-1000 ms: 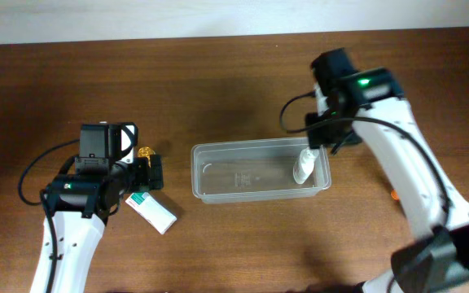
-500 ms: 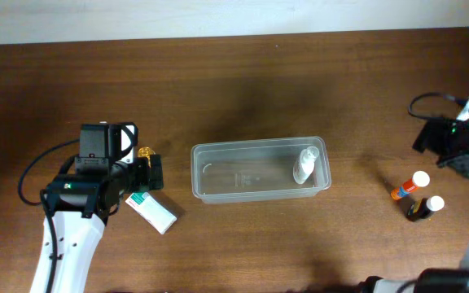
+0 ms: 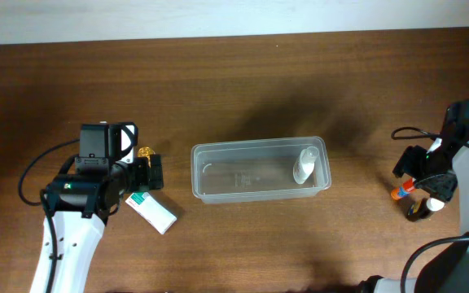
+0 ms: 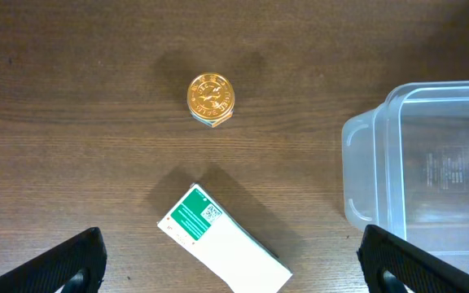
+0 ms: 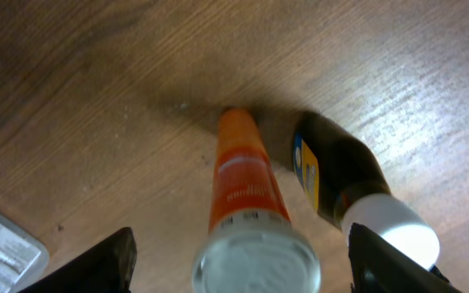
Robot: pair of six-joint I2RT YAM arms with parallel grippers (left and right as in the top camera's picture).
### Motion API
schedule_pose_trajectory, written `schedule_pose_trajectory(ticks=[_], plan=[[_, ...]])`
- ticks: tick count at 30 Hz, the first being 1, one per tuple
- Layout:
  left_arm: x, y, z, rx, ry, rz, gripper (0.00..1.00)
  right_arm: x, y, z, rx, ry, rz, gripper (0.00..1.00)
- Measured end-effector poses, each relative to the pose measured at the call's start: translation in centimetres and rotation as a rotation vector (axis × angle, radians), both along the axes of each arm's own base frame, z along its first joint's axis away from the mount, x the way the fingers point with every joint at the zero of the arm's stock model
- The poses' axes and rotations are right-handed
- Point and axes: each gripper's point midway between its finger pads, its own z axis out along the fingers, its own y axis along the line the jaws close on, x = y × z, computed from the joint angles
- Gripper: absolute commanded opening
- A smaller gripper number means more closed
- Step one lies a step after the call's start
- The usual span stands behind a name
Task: Pack container
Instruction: 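Move the right gripper back and grasp the orange-labelled tube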
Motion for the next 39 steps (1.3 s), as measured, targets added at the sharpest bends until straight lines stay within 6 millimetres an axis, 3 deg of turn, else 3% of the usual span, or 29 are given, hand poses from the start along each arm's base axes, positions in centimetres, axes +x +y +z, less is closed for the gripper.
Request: schedule_pose_trajectory(ticks=[6, 11, 20, 28, 30, 34, 39], plan=[[0.0, 0.0, 0.0, 0.0, 0.0, 0.0, 0.99, 0.5, -0.3, -0.1, -0.011, -0.022, 0.003, 0.37], [0.0, 0.0, 0.0, 0.0, 0.0, 0.0, 0.99, 0.5, -0.3, -0.1, -0.011, -0.02, 0.01, 0.34], [0.0, 0.0, 0.0, 0.0, 0.0, 0.0, 0.99, 0.5, -0.3, -0.1, -0.011, -0.02, 0.013, 0.19], [0.0, 0.0, 0.0, 0.0, 0.0, 0.0, 0.99, -0.3, 0.4, 0.3, 0.019, 0.012, 0.02, 0.16], [0.0, 0.0, 0.0, 0.0, 0.0, 0.0, 0.99, -0.1, 0.7, 1.2, 0.032, 0.01, 0.037, 0.16], [0.0, 0.0, 0.0, 0.0, 0.0, 0.0, 0.99, 1.2, 1.9, 5.1, 0.034, -0.04, 0.109, 0.17], [0.0, 0.0, 0.0, 0.0, 0.0, 0.0, 0.99, 3.1, 6.5, 11.0, 0.009, -0.181, 0.304, 0.17]])
